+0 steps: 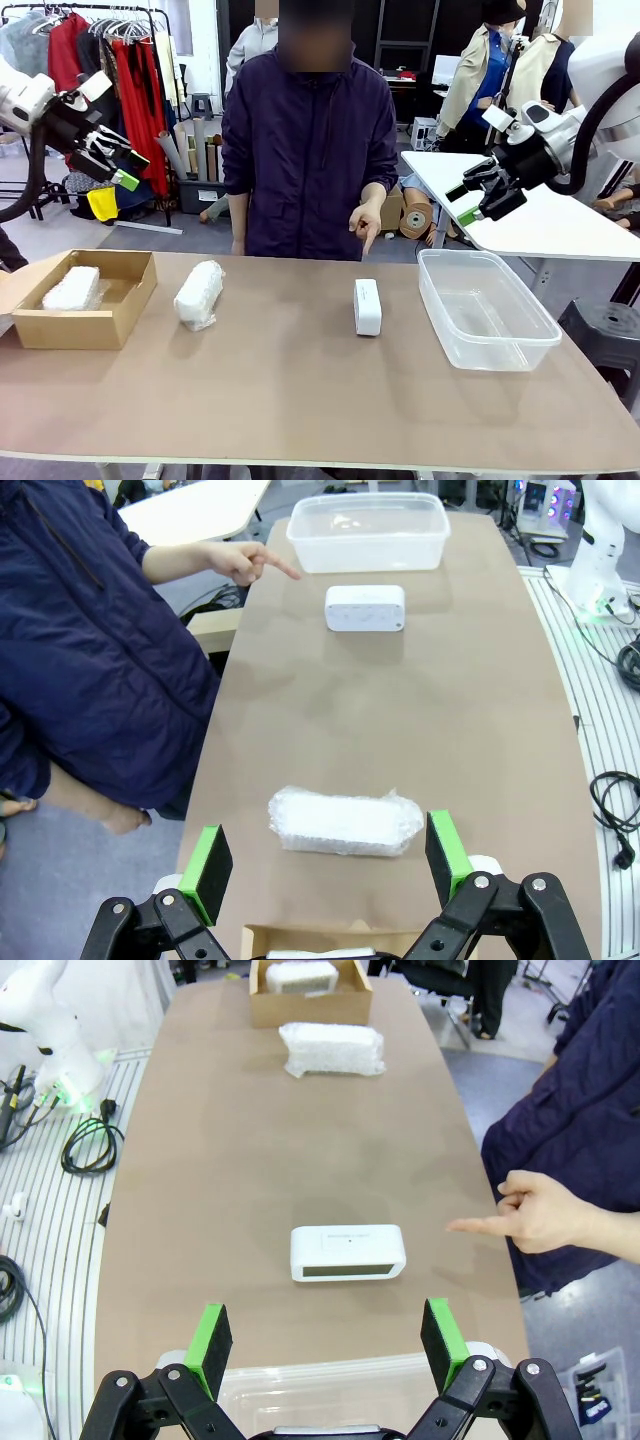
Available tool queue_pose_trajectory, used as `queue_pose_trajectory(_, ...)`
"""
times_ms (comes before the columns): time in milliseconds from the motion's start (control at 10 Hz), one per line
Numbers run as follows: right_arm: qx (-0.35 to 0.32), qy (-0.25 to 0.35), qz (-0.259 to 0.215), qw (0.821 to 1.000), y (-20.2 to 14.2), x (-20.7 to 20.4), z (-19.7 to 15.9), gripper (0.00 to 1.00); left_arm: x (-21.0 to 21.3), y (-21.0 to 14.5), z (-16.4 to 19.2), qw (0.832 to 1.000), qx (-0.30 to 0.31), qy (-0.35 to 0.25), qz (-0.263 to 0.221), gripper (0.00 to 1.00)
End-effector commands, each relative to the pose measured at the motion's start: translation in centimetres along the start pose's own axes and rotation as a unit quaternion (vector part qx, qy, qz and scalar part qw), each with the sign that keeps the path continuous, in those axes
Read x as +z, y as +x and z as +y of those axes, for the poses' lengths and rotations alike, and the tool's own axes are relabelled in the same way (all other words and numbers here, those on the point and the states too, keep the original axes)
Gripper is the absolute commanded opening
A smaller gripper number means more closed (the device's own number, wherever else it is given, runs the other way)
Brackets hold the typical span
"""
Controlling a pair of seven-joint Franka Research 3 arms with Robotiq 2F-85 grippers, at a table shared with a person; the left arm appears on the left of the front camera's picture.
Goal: Separate and place wrapped and unwrapped clocks.
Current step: Pick up the Digital clock indicated by the person.
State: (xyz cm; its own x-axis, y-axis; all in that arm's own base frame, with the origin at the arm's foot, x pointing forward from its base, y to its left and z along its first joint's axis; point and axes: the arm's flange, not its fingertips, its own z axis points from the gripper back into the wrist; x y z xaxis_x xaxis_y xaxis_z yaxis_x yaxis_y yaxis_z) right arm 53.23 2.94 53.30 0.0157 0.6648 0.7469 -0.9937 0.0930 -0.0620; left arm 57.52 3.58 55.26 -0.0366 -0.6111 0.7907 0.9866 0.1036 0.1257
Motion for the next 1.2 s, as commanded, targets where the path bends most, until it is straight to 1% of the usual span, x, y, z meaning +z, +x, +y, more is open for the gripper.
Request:
queue_pose_trajectory(0,0.001,0.000,-0.003,1.000,0.1,0.1,0.1,1.00,0.0,0.0,-0.5,1.000,-0.007,-0.001,-0.002,1.00)
queue_pose_trajectory(800,0.000,0.000,0.000,1.000,0.0,0.0,0.0,1.00,0.0,0.0,-0.5,1.000,-0.007,-0.001,-0.002,1.00)
queue_pose_trajectory(900,-0.013,0.015,-0.014,1.000,1.1,-1.8,0.9,1.00,0.0,0.0,-0.5,1.000,-0.007,-0.001,-0.002,1.00)
queue_pose_trajectory(1000,-0.012,0.024,-0.015,1.000,2.5,-3.4,1.8,1.00,0.0,0.0,-0.5,1.000,-0.007,-0.001,-0.002,1.00)
queue_pose_trajectory(1100,-0.024,0.004,-0.004,1.000,4.5,-4.8,2.4,1.00,0.0,0.0,-0.5,1.000,-0.007,-0.001,-0.002,1.00)
